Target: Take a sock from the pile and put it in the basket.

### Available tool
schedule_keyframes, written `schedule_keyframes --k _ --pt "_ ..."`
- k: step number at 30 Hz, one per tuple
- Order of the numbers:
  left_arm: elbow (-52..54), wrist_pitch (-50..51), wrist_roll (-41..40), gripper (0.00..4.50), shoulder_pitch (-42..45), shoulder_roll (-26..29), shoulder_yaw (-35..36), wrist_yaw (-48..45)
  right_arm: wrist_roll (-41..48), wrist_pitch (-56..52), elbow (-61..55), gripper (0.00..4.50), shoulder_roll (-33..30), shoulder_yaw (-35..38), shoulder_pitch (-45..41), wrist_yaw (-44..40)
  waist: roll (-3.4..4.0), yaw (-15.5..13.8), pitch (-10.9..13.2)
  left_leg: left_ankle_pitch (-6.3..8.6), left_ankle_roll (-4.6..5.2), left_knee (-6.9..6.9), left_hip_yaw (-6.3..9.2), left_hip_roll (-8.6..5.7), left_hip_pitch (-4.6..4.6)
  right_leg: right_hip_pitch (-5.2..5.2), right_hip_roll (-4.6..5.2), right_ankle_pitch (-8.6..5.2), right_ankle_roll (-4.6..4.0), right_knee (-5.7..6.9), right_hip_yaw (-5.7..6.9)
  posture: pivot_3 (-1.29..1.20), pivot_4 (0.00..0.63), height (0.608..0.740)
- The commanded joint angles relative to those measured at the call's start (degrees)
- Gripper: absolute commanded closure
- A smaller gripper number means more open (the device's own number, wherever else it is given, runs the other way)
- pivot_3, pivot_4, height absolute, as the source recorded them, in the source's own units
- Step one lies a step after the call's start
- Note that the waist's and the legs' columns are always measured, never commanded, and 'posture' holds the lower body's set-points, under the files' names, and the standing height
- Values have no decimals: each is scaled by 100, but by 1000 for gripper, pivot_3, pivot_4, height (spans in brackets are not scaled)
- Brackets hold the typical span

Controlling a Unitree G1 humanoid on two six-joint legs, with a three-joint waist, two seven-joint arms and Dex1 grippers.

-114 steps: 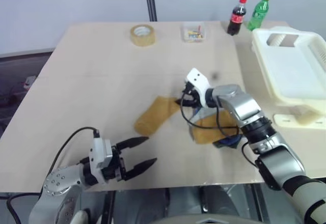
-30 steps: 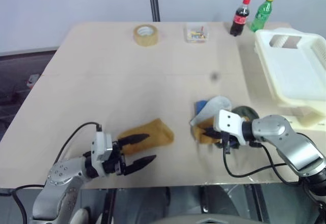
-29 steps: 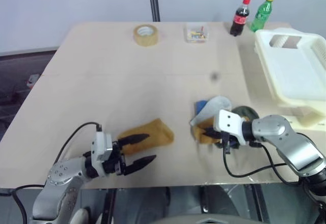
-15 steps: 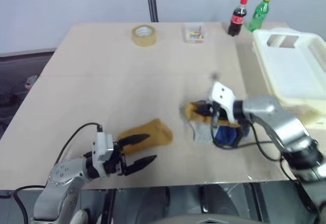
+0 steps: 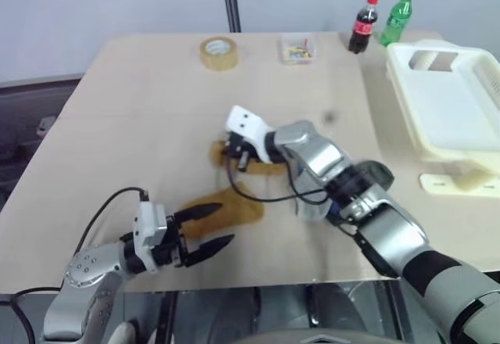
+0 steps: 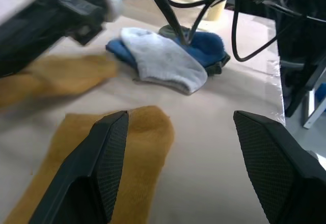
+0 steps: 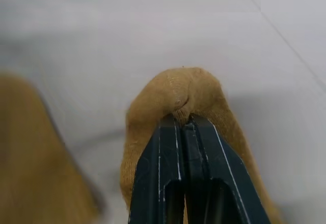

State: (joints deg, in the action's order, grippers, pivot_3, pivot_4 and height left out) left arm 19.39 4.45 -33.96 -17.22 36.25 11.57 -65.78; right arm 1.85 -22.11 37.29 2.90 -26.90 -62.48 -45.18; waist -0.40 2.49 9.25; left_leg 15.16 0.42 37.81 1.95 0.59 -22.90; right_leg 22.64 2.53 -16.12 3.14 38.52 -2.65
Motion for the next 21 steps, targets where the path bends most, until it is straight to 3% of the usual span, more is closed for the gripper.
schedule_keyframes --k 1,4,14,21 --pt "288 -77 -121 1012 -160 0 224 75 -89 528 317 3118 207 194 -280 -31 -1 -17 0 -1 -1 0 2 -1 0 -1 2 0 0 0 2 0 150 740" --pt "330 -114 -176 1012 -207 -52 409 213 -80 503 142 1683 236 312 -233 -98 0 -15 0 -1 -2 1 4 -4 1 -3 5 0 0 4 3 0 150 740" --pt "-104 -238 -260 1012 -125 -58 1121 439 152 -800 -2593 1683 -970 603 923 -491 -1 -9 1 -4 -6 0 4 -2 0 0 7 0 -1 14 0 0 150 740" --pt "-1221 -229 530 1012 892 59 1049 1208 119 -1516 -3331 1683 -2108 919 1872 -322 -4 -41 2 -6 -5 19 9 -10 3 -9 4 -2 -3 30 7 0 150 740"
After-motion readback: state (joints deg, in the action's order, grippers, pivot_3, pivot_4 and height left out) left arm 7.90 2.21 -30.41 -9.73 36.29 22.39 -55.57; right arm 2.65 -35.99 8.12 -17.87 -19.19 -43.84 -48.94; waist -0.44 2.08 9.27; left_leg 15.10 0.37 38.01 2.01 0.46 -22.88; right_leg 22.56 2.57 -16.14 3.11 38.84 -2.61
